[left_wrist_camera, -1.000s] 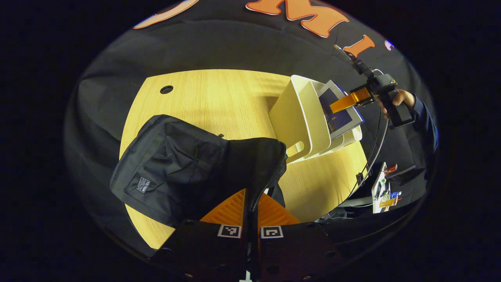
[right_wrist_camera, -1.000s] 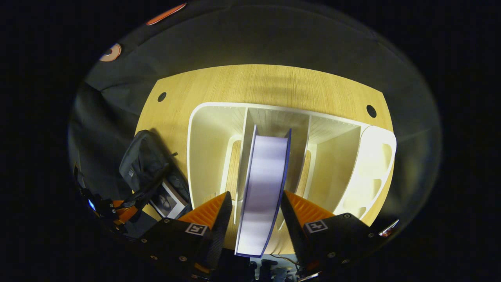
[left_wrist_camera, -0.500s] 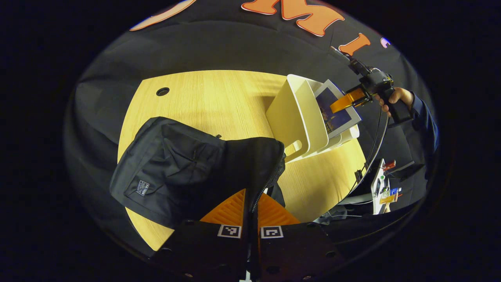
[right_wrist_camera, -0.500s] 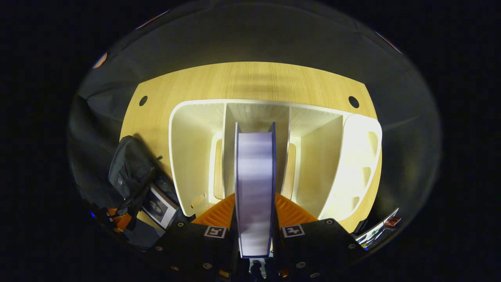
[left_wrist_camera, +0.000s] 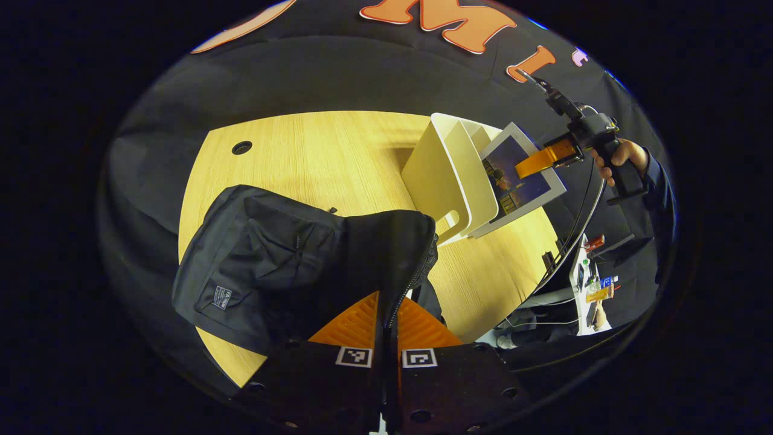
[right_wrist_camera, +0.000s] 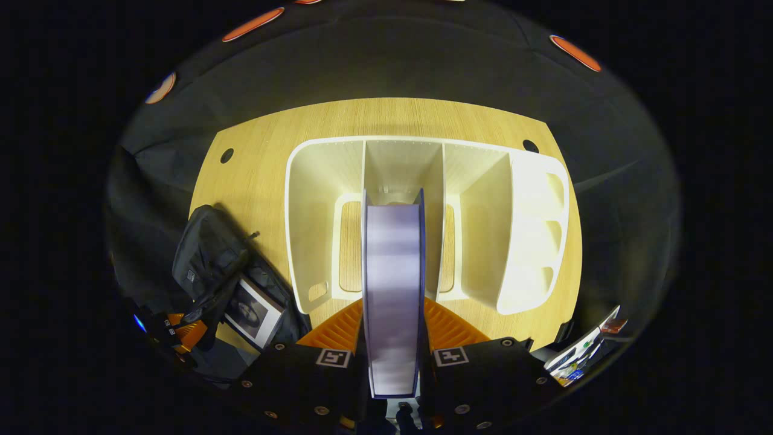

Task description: Open the schoolbag, grab two books from the bookshelf and put them into the schoolbag.

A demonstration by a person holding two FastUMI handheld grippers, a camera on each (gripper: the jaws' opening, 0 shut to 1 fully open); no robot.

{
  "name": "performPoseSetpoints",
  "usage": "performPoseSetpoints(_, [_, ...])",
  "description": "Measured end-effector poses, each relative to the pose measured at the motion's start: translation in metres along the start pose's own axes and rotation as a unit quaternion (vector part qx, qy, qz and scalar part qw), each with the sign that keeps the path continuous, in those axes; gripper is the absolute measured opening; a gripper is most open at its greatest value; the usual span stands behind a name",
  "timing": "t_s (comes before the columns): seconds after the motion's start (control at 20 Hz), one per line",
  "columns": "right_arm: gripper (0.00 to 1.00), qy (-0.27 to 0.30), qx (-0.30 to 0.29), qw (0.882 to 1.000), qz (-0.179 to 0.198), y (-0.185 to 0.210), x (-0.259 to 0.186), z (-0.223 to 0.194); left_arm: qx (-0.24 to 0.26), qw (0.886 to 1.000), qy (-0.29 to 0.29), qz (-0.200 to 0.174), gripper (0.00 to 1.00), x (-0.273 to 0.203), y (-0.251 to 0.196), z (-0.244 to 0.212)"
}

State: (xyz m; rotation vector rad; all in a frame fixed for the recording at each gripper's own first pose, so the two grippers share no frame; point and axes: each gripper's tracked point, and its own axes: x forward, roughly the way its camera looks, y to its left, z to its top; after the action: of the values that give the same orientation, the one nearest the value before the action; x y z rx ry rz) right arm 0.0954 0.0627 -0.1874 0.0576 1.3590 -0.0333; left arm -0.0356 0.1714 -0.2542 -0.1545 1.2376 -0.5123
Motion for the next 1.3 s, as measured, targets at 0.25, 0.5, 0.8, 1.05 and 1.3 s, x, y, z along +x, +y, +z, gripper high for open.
performPoseSetpoints(0.25, [0.35,-0.004,0.018,1.0,0.001,0.002,-0.016,-0.035,0.022,1.0,0.002,-0.011,0.04,0.0,-0.002,-0.001])
performPoseSetpoints(0.5, [0.35,0.0,0.039,0.999,0.004,0.004,-0.023,-0.074,0.04,0.999,0.006,-0.02,0.04,0.001,-0.002,-0.004])
performPoseSetpoints(0.8, [0.34,0.007,0.062,0.998,0.009,0.011,-0.024,-0.118,0.059,0.998,0.012,-0.031,0.04,0.003,-0.002,-0.006])
performPoseSetpoints(1.05, [0.34,-0.002,0.088,0.996,0.031,0.018,-0.034,-0.14,0.07,0.997,0.013,-0.036,0.04,0.002,-0.002,-0.006])
performPoseSetpoints(1.3, [0.34,-0.022,0.123,0.989,0.073,0.026,-0.049,-0.156,0.078,0.996,0.015,-0.036,0.04,0.002,-0.001,-0.006])
